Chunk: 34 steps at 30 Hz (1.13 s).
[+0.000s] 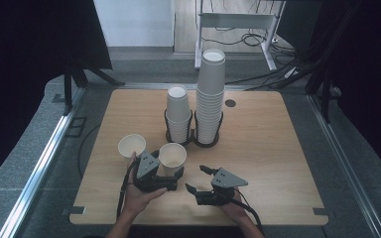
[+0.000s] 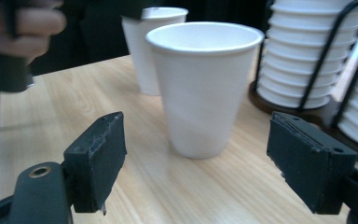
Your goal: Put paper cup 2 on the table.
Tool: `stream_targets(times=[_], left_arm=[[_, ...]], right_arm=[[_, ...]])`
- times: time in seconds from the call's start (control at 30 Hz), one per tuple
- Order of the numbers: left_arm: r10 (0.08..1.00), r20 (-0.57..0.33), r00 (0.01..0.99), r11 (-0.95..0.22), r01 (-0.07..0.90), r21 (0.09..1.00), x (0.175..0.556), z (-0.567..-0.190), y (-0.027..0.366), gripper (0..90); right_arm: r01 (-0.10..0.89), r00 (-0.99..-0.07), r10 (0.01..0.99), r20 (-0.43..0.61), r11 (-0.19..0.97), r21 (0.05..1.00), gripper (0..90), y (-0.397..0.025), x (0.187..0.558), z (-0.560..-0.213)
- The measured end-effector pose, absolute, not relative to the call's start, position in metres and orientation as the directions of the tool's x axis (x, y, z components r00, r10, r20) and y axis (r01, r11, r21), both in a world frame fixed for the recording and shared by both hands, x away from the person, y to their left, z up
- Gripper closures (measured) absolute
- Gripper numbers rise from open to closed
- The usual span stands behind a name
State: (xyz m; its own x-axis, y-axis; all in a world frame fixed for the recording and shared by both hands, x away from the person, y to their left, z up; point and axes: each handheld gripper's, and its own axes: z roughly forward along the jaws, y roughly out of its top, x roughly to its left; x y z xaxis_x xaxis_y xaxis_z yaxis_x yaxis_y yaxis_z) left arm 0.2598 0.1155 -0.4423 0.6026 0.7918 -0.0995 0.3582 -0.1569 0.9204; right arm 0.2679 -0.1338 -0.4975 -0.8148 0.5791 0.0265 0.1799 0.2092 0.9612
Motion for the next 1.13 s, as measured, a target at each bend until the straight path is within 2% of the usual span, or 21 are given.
stream_targets(times=[0.17,0.5,0.87,1.13], left_arm=[[0.782,-0.160,0.602,-0.126,0.405,0.905,0.254,-0.452,0.124,2.1],[0.725,-0.183,0.664,-0.181,0.440,0.879,0.247,-0.463,0.130,4.8],[0.717,-0.175,0.675,-0.232,0.468,0.853,0.250,-0.473,0.122,8.4],[0.716,-0.197,0.670,-0.204,0.471,0.858,0.252,-0.467,0.122,8.2]], right_arm=[[0.177,-0.786,0.618,0.012,0.207,0.962,19.3,-0.149,0.269,-0.494],[0.221,-0.703,0.711,0.025,0.184,0.958,19.4,-0.191,0.272,-0.493],[0.236,-0.677,0.735,0.044,0.160,0.959,19.4,-0.211,0.276,-0.490],[0.228,-0.689,0.724,0.044,0.158,0.961,19.2,-0.211,0.277,-0.488]])
